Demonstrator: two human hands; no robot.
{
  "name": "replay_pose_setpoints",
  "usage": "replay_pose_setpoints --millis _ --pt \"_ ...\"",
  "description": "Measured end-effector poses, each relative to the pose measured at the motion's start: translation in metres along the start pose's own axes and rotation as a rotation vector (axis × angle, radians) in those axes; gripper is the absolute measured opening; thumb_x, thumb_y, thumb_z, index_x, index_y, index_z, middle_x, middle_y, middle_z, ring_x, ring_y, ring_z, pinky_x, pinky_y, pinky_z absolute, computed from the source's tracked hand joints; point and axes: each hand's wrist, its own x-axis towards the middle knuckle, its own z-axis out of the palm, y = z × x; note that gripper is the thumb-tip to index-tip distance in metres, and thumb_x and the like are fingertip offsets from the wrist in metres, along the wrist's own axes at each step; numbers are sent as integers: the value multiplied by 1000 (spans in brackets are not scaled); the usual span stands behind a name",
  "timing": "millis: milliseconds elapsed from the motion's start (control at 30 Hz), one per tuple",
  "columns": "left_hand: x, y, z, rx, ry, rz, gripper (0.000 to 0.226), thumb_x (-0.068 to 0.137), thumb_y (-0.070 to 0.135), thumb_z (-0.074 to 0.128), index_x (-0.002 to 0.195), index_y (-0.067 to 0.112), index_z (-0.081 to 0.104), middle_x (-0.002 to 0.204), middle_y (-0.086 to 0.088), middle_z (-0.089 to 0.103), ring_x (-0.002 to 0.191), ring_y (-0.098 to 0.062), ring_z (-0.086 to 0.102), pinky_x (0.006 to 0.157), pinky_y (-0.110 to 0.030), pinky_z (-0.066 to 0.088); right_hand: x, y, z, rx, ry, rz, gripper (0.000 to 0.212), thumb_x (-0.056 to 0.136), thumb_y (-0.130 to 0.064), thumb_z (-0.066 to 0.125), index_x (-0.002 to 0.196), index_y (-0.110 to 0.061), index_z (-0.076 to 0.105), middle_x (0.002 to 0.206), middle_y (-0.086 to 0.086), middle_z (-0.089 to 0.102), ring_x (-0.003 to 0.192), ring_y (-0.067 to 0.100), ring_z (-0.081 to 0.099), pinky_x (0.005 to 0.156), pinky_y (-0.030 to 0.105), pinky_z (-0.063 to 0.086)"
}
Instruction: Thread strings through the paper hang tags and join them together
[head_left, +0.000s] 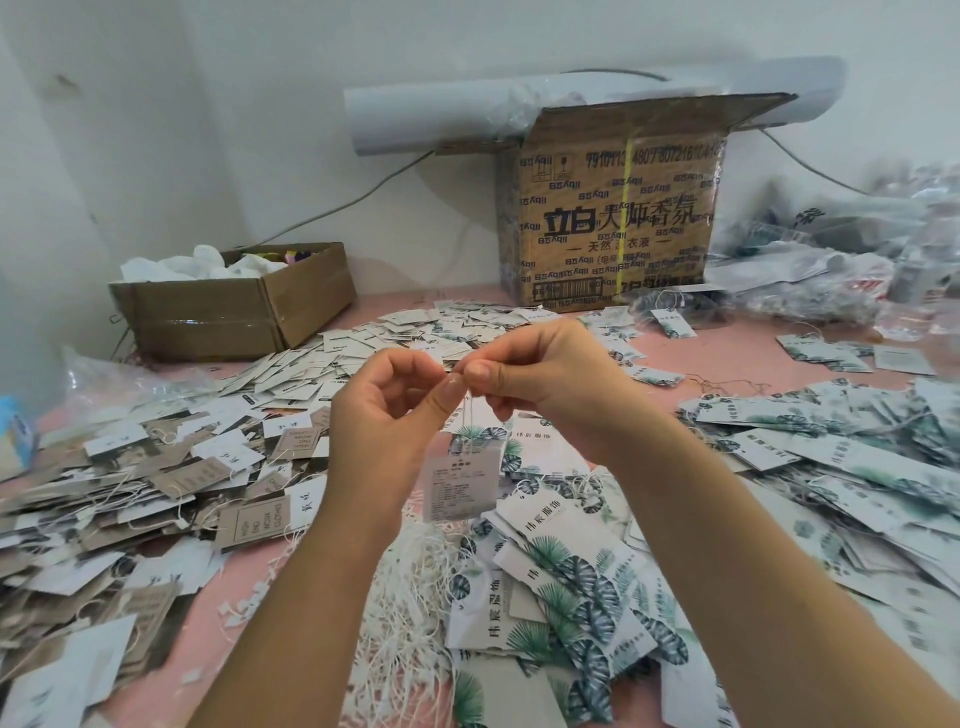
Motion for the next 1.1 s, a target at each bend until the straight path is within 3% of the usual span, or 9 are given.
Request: replay_pose_setpoints --millis 100,233,333,433,567,700,800,967,1100 --pt "0 -3 0 45 -53 -63 39 56 49 68 80 18 60 66 12 66 62 1 59 57 -14 49 0 -1 2 23 -13 -3 1 68 -13 68 66 -13 69 53 -3 61 47 7 50 47 17 45" --pt "-5 -11 -2 213 -300 -211 53 66 68 38 88 27 62 79 18 69 71 10 61 61 -6 45 -1 -6 2 -26 -71 8 18 87 -2 55 71 -8 60 54 -2 58 47 9 51 48 21 44" --pt "-7 -20 -11 267 -504 -365 72 65 84 18 99 41 65 100 16 69 93 1 64 86 -25 44 -2 -12 -1 -3 -21 -11 22 91 -1 51 71 -7 56 57 0 58 46 8 50 47 20 44" --pt "-7 -25 -16 257 -592 -472 90 55 93 18 118 42 58 112 6 67 113 -19 57 110 -54 22 -3 -15 -3 27 29 -31 21 91 0 50 72 -6 55 57 -1 59 48 8 51 48 19 46" --pt "-10 -24 -12 2 -741 -448 85 65 87 22 134 40 42 133 5 57 129 -20 44 110 -56 21 -3 -17 1 80 88 -62 20 92 3 47 74 -4 54 60 4 57 49 9 52 49 19 48" --pt "-13 -16 -7 -312 -812 -447 98 65 76 61 144 31 26 141 -5 50 134 -20 40 109 -39 31 -3 -16 4 123 149 -92 21 93 1 47 74 -5 54 59 2 57 48 11 53 47 22 48" --pt "-13 -11 -6 -240 -820 -449 99 59 54 80 141 32 29 134 -3 56 129 -18 47 101 -35 40 -2 -15 7 171 192 -121 20 92 1 47 75 -6 54 60 3 56 50 10 53 49 20 48" --pt "-15 -12 -3 -97 -744 -458 56 70 27 70 123 19 54 118 -6 66 112 -22 61 93 -37 49 0 -16 5 215 254 -172 19 93 2 46 76 -3 53 65 6 57 52 9 54 51 20 50" --pt "-16 -13 -2 -104 -669 -473 41 81 23 58 121 15 55 115 -7 68 107 -26 64 90 -40 53 0 -18 0 200 280 -191 20 93 1 45 76 -4 53 66 4 61 53 8 54 53 20 50"
